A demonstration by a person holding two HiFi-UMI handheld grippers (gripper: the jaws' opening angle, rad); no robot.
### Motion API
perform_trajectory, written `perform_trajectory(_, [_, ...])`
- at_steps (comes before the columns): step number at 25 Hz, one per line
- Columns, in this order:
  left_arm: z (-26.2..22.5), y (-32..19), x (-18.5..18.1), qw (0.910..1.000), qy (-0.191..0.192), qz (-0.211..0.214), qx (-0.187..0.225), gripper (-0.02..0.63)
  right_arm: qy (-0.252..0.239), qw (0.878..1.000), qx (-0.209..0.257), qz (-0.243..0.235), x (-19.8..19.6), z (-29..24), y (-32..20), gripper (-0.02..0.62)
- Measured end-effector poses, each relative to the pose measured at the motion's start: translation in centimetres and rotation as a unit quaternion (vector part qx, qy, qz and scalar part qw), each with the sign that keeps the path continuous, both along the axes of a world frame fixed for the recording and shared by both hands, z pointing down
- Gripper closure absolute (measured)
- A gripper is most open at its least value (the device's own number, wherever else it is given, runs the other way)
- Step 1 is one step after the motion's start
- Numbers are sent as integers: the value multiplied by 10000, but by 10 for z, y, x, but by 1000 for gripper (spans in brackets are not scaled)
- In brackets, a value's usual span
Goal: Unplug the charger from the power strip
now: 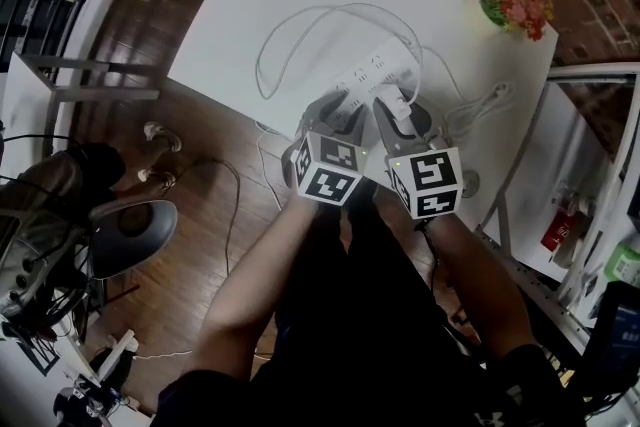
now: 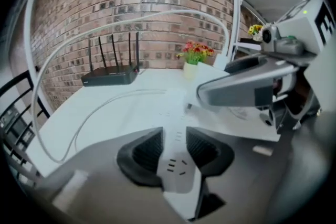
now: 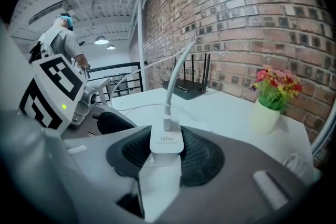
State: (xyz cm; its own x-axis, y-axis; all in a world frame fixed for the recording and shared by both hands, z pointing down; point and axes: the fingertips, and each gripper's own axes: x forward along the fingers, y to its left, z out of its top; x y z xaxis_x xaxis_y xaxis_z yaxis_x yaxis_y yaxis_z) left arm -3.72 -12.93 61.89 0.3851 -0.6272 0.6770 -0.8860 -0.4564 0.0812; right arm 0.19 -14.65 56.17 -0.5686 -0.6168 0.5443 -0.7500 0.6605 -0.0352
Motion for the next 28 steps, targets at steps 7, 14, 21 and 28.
perform_trajectory(7, [-39, 22, 3, 9977, 556, -272, 261, 466, -697, 9947, -590, 480, 17, -13, 3, 453])
perform_trajectory(14, [-76, 43, 10, 9942, 983, -300, 305, 474, -1413, 9779, -1170, 1000, 41, -22, 3, 452])
perform_trajectory(21, [-105, 53, 3, 9901, 1263, -429, 426, 480, -2216, 9445, -1781, 1644, 73, -18, 3, 453])
perform_trajectory(28, [-124, 60, 6, 9873, 1474, -396, 444, 482, -2870, 9045, -2249, 2213, 100, 7, 2, 451])
